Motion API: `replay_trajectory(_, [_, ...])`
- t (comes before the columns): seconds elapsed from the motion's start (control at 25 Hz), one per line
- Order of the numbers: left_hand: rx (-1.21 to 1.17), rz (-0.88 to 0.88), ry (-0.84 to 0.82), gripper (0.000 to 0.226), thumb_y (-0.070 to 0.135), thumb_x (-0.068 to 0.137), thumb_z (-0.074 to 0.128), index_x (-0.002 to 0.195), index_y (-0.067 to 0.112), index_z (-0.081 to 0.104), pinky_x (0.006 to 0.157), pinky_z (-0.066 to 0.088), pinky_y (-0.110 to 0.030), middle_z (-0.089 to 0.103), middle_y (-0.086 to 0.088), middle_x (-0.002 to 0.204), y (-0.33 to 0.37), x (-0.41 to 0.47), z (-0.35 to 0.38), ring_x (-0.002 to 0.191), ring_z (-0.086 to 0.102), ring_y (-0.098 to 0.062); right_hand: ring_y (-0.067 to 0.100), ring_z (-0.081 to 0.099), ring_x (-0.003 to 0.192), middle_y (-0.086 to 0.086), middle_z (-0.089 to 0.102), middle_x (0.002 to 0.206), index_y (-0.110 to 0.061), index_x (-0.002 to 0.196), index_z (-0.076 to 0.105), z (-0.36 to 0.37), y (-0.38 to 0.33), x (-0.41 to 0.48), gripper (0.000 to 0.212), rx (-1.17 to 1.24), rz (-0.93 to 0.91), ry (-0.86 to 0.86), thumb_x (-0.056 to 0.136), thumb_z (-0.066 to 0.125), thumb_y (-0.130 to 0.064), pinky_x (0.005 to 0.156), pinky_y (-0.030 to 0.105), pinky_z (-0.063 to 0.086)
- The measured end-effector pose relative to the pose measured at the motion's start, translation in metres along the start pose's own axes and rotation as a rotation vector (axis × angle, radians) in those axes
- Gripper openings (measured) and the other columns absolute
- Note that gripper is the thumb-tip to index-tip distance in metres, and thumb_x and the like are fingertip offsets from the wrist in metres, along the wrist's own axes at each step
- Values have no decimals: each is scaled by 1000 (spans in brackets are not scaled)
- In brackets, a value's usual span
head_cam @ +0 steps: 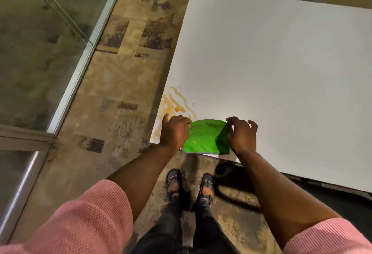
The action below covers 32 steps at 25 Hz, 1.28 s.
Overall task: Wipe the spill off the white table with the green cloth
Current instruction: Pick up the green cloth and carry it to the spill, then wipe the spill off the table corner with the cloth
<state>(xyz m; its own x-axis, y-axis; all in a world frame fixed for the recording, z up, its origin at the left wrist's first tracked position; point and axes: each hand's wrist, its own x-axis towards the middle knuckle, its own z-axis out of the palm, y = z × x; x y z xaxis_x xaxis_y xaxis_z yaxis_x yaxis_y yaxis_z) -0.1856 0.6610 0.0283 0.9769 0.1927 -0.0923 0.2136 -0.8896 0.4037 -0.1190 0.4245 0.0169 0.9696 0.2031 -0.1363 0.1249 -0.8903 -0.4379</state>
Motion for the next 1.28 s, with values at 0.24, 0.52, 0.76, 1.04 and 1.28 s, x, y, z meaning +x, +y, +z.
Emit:
replay_trajectory(0.24, [43, 95, -28, 38, 21, 89, 62, 124, 8, 69, 119, 32, -59, 66, -14, 137, 9, -3, 41, 133, 58, -33, 27, 50, 139, 8, 57, 149, -15, 135, 62, 29, 4, 14, 49, -34, -242, -60, 85, 62, -14, 118, 53, 28])
replay_trajectory(0.52, [54, 28, -212, 75, 50, 104, 39, 163, 11, 14, 130, 4, -50, 6, -12, 172, 50, -5, 89, 160, 0, -28, 31, 28, 155, 11, 31, 168, -13, 158, 40, 48, 26, 17, 59, 0, -284, -146, 99, 41, -21, 125, 56, 18])
replay_trajectory(0.76, [117, -52, -195, 84, 66, 101, 31, 164, 17, 5, 128, 0, -56, -4, -10, 173, 48, 15, 123, 160, -9, -27, 33, 25, 156, 16, 28, 169, -9, 158, 35, 53, 80, 47, 58, -102, -234, -138, 104, 33, -28, 122, 62, 20])
replay_trajectory(1.04, [152, -70, -147, 82, 65, 102, 34, 165, 19, 7, 129, 3, -55, -1, -7, 174, 24, -22, 125, 160, -7, -25, 32, 17, 159, 17, 21, 171, -4, 160, 28, 65, 77, 47, 64, -210, -219, -119, 104, 30, -35, 126, 60, 9])
replay_trajectory(1.28, [189, 7, -176, 83, 65, 102, 29, 164, 16, 5, 128, -2, -55, -3, -10, 173, 16, 1, 121, 160, -8, -29, 33, 13, 159, 18, 18, 171, -3, 161, 23, 70, 70, 46, 66, -227, -200, -82, 105, 28, -36, 126, 61, 6])
